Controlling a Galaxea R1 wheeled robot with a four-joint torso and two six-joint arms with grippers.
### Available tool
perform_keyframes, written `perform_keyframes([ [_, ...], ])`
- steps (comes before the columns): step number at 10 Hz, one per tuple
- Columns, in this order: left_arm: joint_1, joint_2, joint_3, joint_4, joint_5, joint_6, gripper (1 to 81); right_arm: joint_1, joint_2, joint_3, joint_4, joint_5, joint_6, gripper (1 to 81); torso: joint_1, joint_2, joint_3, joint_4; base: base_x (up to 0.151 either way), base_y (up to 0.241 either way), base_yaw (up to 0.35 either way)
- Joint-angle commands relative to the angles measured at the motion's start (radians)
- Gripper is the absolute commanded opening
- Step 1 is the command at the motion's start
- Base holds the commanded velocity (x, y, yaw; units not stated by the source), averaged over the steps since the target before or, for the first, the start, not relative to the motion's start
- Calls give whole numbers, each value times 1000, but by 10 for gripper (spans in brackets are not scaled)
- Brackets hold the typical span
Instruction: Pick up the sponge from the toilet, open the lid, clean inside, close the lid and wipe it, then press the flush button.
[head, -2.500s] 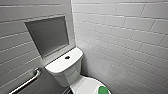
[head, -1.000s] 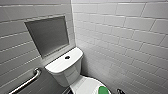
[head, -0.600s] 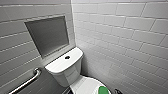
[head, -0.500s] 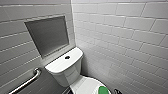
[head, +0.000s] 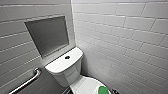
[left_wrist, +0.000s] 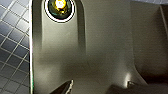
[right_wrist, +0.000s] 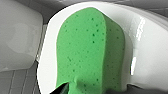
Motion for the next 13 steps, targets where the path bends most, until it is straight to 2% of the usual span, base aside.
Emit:
perform_keyframes([
  [1, -12, -5, 0, -1, 63, -4, 811, 104, 12, -14, -1, -47, -2, 811, 0, 0, 0, 0, 0, 0, 0],
  [13, -12, -3, -11, -3, 73, -4, 811, 103, 190, -227, -33, -44, -11, 811, 0, 0, 0, 0, 0, 0, 0],
])
